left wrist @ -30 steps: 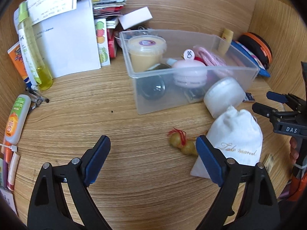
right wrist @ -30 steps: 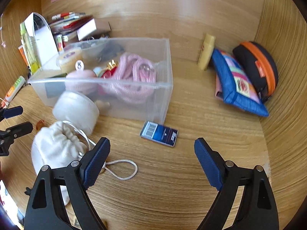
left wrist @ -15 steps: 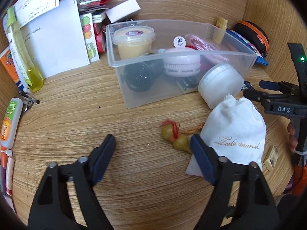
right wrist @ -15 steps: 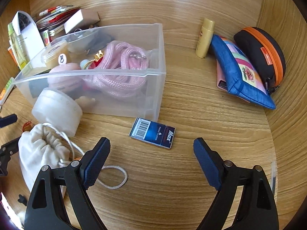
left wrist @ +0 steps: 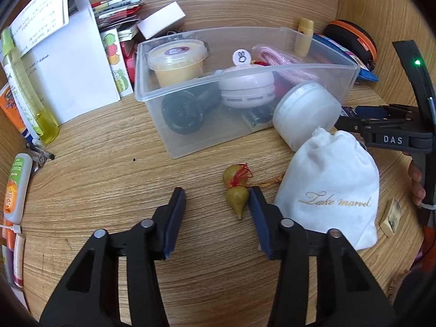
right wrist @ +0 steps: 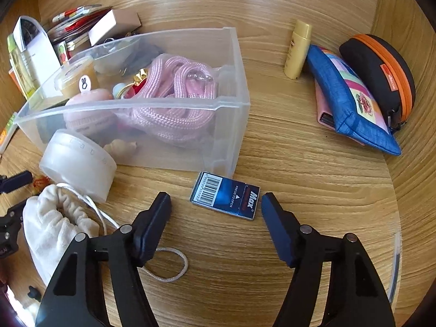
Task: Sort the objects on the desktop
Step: 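Grasp the small gourd ornament with the left tool while the right tool grasps the blue Max card box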
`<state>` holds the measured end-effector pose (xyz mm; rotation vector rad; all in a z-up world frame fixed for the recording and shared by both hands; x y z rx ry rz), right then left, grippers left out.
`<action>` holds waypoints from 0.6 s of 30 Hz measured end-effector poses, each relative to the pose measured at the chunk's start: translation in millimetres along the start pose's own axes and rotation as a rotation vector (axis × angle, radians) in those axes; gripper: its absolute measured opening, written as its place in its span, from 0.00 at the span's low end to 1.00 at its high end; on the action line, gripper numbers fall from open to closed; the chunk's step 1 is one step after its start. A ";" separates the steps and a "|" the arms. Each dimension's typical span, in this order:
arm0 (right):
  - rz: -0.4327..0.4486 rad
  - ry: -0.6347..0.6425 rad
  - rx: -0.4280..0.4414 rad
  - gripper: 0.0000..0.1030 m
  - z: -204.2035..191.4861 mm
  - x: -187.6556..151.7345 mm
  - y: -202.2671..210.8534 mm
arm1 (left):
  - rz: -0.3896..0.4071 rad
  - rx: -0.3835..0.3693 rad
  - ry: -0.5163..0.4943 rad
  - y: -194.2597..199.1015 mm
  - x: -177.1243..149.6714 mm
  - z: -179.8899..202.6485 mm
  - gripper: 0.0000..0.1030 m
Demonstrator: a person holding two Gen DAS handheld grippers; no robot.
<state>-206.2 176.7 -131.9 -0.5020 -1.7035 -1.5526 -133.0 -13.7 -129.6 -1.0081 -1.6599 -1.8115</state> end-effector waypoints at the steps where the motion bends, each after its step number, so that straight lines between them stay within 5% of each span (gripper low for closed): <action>1: 0.000 -0.007 0.006 0.62 0.7 -0.2 0.0 | 0.000 -0.001 -0.002 0.0 0.2 1.1 0.42; 11: 0.022 0.001 0.018 0.46 -0.1 -1.2 4.7 | 0.005 -0.011 -0.018 -1.1 1.9 9.9 0.32; 18: 0.031 0.013 0.017 0.45 -1.4 -0.2 6.2 | 0.007 -0.017 -0.044 -3.9 3.9 19.7 0.15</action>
Point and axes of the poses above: each gripper's, at about its wrist camera, not at the fingertips, and y roughly against the way its jaws point, z to its right, x to its top, the point moved 5 cm from there along -y, roughly the way its jaws point, and after that the axes turned 13 degrees about z, right-handed, at the moved point
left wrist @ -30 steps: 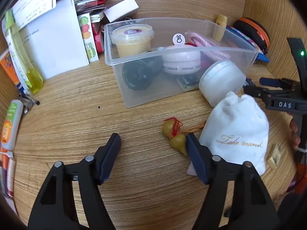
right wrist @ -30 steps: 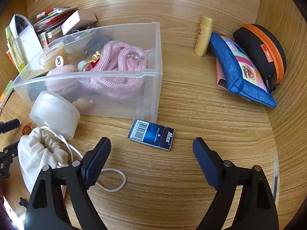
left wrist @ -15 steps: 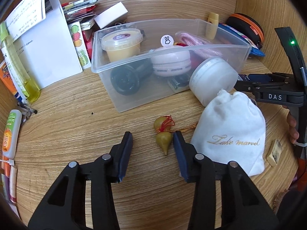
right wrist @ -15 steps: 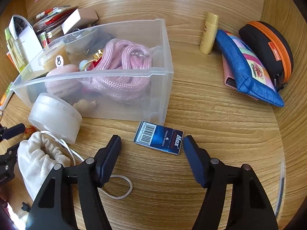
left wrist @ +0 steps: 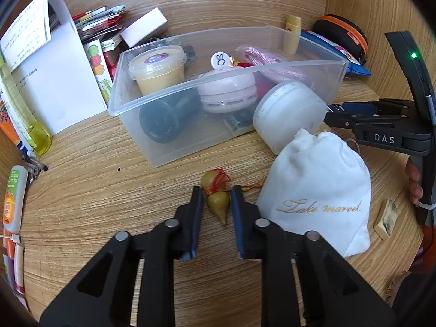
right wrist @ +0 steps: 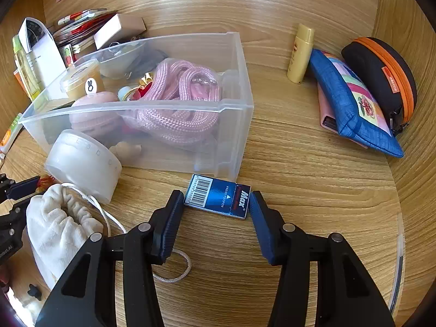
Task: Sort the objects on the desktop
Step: 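Grasp the small gourd ornament with the left tool while the right tool grasps the blue Max card box, then lift and carry the gourd and blue card box over the clear box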
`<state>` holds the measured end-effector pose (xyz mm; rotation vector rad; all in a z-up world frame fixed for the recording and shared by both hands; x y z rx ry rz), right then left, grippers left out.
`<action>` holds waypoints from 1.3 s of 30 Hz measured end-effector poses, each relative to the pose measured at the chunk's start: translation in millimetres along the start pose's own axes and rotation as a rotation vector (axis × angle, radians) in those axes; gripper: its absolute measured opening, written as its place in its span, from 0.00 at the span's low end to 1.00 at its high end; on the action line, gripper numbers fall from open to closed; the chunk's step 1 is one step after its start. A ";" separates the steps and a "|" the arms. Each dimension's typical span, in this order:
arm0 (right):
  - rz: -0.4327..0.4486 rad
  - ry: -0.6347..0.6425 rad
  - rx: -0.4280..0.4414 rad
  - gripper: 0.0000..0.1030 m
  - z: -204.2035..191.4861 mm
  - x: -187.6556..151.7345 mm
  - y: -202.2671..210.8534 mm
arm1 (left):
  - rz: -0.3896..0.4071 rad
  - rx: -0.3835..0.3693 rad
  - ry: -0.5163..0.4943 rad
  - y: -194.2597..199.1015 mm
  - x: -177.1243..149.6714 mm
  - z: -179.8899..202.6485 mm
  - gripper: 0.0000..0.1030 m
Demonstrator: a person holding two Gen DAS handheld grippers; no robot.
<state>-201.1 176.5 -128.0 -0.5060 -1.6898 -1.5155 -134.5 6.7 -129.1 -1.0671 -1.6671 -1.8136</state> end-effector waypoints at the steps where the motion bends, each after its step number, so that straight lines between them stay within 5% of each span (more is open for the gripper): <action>1: 0.001 0.002 -0.003 0.44 -7.9 -0.3 -1.3 | 0.000 0.003 -0.006 -0.2 0.1 0.9 0.15; 39: 0.195 0.008 0.052 0.44 -14.6 40.0 67.4 | 0.193 0.064 0.130 56.9 38.5 -31.8 0.15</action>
Point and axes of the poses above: each gripper's, at about its wrist camera, not at the fingertips, and y roughly against the way its jaws point, z to its right, x to its top, the point moved 5 cm from there along -y, roughly the way its jaws point, and after that the axes turned 13 degrees about z, right-handed, at the moved point
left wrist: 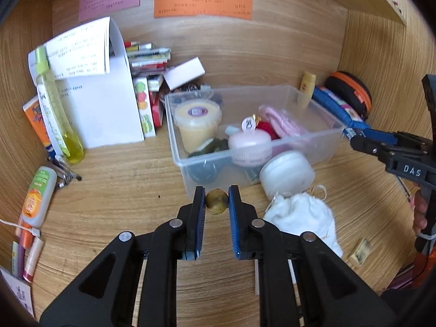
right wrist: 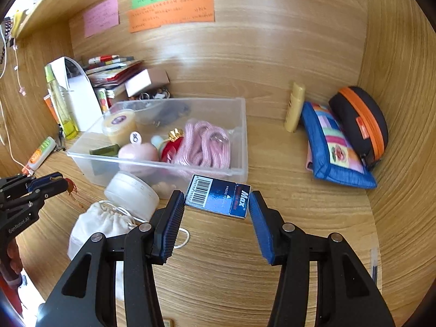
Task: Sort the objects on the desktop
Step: 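Lift and carry the gourd and blue card box over the clear box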
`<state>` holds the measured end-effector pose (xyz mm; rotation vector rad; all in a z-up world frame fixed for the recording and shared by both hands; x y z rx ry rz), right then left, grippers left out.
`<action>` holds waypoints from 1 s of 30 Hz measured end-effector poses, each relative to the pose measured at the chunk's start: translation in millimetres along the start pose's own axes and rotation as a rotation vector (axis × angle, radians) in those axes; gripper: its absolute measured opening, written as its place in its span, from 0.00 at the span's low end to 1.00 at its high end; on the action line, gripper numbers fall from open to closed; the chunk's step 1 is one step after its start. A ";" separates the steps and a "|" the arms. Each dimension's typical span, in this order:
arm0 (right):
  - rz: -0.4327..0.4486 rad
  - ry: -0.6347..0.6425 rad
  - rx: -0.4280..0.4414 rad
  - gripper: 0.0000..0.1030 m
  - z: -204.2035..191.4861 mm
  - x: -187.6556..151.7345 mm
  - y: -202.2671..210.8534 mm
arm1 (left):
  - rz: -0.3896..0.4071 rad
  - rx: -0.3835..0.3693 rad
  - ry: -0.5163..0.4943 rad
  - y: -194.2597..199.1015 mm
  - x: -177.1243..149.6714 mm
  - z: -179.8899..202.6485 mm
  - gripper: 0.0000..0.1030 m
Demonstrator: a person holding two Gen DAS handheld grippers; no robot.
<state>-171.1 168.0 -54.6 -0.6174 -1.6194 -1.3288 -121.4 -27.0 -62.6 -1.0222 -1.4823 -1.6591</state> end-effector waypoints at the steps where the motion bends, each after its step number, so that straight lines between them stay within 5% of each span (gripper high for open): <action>1: 0.003 0.002 0.001 0.44 -0.7 1.6 0.7 | 0.006 -0.001 -0.002 1.5 2.9 0.3 0.15; 12: 0.049 0.021 0.037 0.44 -13.8 23.4 4.9 | 0.065 -0.017 -0.025 2.5 34.5 5.9 0.15; 30: 0.061 0.034 0.087 0.44 -30.8 44.8 -19.2 | 0.056 -0.065 0.006 -35.2 54.9 9.7 0.15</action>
Point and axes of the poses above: each gripper's, at about its wrist camera, not at the fingertips, and y roughly against the way its jaws point, z to its right, x to its top, the point moved 5 cm from there along -y, roughly the way its jaws point, and after that the axes turned 13 degrees about z, right-handed, at the moved point
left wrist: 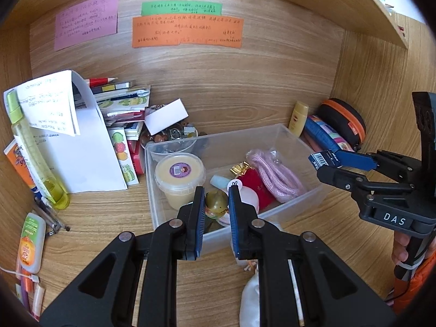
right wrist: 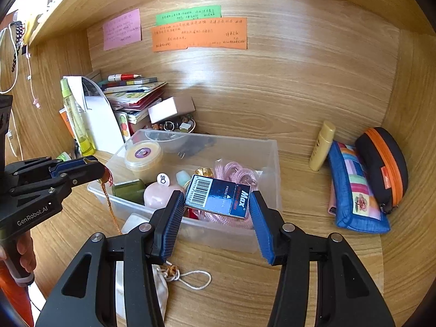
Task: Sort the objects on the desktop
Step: 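Lift and carry the gourd and blue card box over the clear box, then open the left tool to drop the gourd while the right tool releases the card box into the box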
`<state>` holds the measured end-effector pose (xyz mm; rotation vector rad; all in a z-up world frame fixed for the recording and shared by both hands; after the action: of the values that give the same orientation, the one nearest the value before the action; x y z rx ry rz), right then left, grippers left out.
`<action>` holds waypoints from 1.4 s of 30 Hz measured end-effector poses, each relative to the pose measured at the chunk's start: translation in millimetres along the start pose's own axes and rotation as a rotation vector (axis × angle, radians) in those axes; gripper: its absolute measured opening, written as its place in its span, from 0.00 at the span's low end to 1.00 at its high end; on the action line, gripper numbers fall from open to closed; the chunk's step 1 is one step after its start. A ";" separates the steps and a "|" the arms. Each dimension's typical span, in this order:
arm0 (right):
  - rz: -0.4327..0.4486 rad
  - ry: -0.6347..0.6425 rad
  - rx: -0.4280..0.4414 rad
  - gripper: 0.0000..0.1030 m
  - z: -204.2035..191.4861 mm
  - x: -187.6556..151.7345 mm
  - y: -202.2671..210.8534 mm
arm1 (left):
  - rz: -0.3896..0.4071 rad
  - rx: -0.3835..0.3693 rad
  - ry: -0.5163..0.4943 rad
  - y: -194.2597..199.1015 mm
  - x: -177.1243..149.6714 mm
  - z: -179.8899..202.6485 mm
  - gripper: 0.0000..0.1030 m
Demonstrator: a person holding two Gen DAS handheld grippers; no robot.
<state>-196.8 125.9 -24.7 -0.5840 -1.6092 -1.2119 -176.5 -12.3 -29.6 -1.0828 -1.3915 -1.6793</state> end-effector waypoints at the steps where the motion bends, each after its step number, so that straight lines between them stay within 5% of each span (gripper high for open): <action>1: -0.002 0.000 0.002 0.44 0.1 0.2 -1.9 | -0.003 0.000 0.001 -2.4 -0.2 -0.8 0.15; 24: -0.103 0.007 0.005 0.44 2.9 -17.8 -59.3 | -0.130 -0.015 0.012 -52.6 -27.5 -12.9 0.15; 35: -0.122 0.011 -0.006 0.45 5.5 -22.6 -68.4 | -0.119 -0.036 0.023 -56.9 -26.9 -14.0 0.16; 39: -0.124 0.004 -0.003 0.45 5.5 -23.7 -69.0 | -0.115 -0.024 0.027 -57.6 -26.6 -15.8 0.29; 42: -0.127 -0.001 -0.001 0.45 5.1 -23.6 -70.3 | -0.113 -0.021 0.028 -57.7 -26.3 -16.3 0.31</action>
<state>-247.5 107.8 -75.9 -0.4894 -1.6673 -1.3058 -220.1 -17.6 -78.2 -1.0048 -1.4446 -1.7860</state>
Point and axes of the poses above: each gripper's, at about its wrist camera, not at the fingertips, and y roughly against the way its jaws point, z to its right, x to its top, the point moved 5 cm from there along -y, roughly the way its jaws point, and after that the axes turned 13 degrees about z, right-handed, at the moved point
